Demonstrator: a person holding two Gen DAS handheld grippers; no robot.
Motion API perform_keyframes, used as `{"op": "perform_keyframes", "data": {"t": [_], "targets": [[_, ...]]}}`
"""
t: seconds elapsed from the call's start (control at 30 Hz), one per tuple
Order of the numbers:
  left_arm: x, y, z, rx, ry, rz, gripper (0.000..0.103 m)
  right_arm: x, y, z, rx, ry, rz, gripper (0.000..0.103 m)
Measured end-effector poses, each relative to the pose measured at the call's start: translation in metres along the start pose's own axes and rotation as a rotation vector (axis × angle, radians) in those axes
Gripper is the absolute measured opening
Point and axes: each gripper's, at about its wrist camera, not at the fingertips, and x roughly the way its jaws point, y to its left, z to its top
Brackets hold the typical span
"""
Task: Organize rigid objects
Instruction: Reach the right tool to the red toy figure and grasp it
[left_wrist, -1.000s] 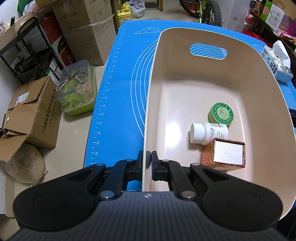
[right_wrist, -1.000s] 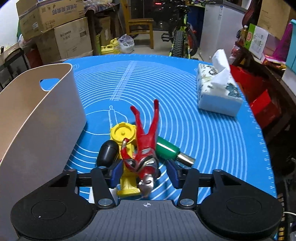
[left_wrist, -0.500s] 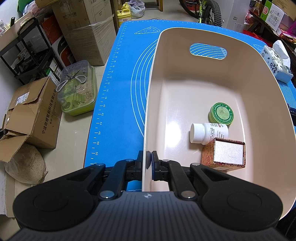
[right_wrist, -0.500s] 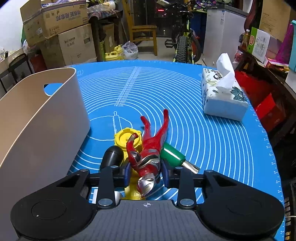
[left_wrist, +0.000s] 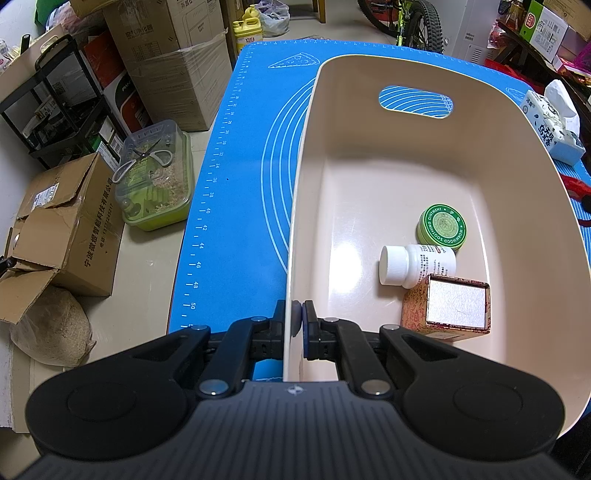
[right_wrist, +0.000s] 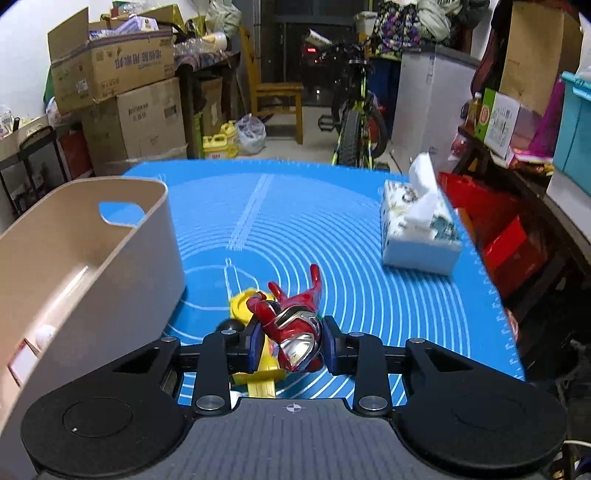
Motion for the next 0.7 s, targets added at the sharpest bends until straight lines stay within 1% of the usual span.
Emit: {"op": "perform_keyframes", "data": {"t": [0.17,0.37,0.57,0.7], "targets": [[0.0,0.0,0.0,0.0,0.0,0.0,0.009,-0.016,0.005,0.009,-0.019,-0.053,-0.012,0.04],[0.0,0.0,0.0,0.0,0.0,0.0,0.009,-0.041,0.017,0.03,-0.042,-0.12,0.009,0.04],[0.0,0.0,0.0,0.0,0.0,0.0,0.009,-0.066,0.041,0.051,-0.08,-0.19,0.066,0.04],[0.0,-0.001,0.0,-0.001,0.0,-0.001,0.009,-0.073,0.067,0.059,-0.11,-0.208,0.128,0.04]]}}
